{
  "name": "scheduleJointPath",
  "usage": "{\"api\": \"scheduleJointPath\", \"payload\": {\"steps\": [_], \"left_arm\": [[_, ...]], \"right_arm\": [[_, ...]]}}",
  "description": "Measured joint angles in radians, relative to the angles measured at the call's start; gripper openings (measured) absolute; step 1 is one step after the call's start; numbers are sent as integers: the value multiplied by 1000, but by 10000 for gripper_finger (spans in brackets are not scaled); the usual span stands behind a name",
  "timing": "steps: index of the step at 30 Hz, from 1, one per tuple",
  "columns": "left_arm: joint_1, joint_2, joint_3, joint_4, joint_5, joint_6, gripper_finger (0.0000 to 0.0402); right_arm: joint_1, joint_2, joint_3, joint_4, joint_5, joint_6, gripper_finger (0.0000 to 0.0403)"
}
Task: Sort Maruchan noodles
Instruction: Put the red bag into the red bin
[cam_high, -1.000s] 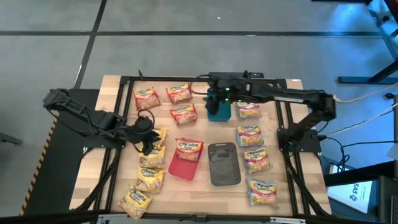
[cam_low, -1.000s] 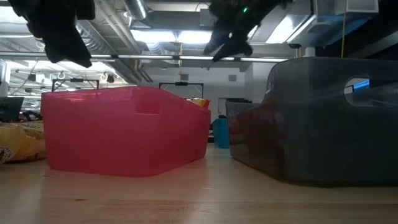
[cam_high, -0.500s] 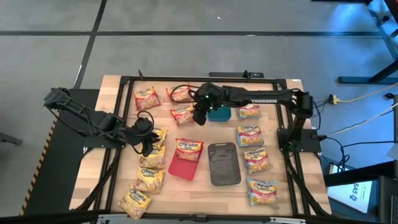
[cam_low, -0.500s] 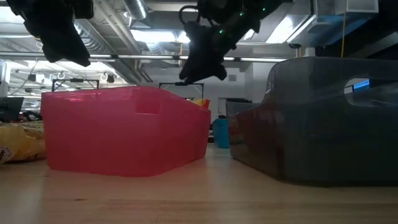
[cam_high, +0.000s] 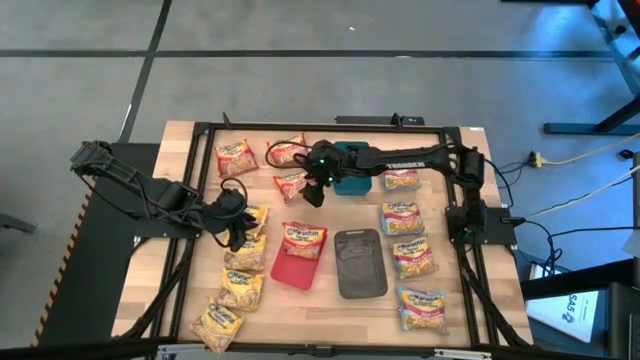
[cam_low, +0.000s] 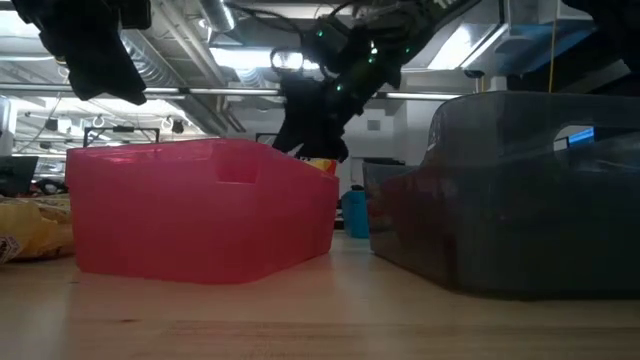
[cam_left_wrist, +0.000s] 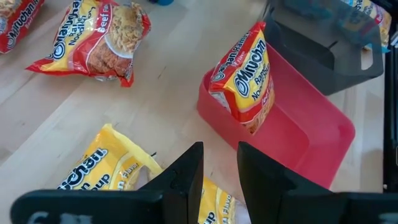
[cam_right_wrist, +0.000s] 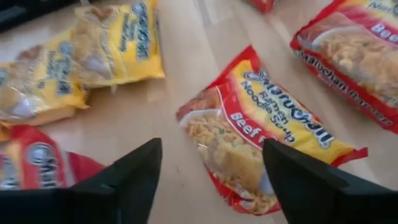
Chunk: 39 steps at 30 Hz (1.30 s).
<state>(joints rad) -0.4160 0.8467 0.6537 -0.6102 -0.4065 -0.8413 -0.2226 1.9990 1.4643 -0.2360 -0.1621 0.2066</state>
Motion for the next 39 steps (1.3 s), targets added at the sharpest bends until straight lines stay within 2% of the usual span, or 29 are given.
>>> {"api": "scheduleJointPath", "payload": {"steps": [4, 6, 17, 27, 32, 39], "left_arm": [[0, 0, 0, 0, 4, -21, 92], [-1, 0, 0, 1, 7, -23, 92], [-6, 0, 0, 2, 5, -24, 92], [-6, 0, 0, 16, 6, -23, 92], [-6, 0, 0, 20, 6, -21, 92], [-6, 0, 0, 20, 6, -21, 92]], "right_arm": [[0, 13, 5, 9, 118, -51, 312], [0, 20, 10, 5, 144, -80, 319], [8, 71, 19, -20, 117, -84, 321], [8, 127, 21, -12, 146, -82, 320], [14, 129, 21, -29, 145, -55, 284], [13, 128, 23, -24, 114, -18, 172]]}}
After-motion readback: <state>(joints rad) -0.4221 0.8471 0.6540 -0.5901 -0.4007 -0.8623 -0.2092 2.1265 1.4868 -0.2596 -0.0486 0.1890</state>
